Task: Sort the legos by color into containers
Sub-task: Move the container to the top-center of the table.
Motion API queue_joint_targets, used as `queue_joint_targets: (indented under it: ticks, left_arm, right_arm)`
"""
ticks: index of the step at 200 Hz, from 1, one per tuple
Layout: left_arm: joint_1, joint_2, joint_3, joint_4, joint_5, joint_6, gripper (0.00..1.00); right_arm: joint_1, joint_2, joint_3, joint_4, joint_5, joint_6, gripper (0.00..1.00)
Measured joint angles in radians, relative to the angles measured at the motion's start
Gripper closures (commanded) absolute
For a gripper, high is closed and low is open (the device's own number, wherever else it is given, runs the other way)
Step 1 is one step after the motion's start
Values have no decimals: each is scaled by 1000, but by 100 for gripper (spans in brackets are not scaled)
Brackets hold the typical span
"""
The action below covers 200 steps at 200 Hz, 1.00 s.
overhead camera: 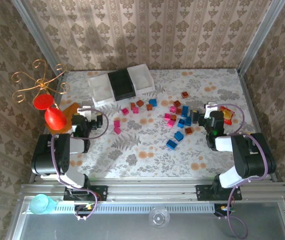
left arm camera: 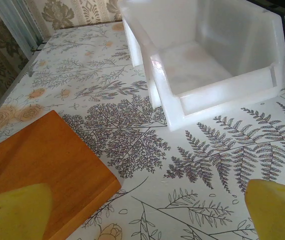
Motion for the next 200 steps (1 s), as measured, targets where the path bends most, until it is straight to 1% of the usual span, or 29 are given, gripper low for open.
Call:
queue_joint_targets:
  ticks: [152,200]
  left_arm:
    - [0,0,0,0,0,0,0]
    - [21,0,2,-7,4,0,0]
  right_arm:
    - [0,0,0,0,-2,0,0]
    - [-2,0,0,0,-3,0,0]
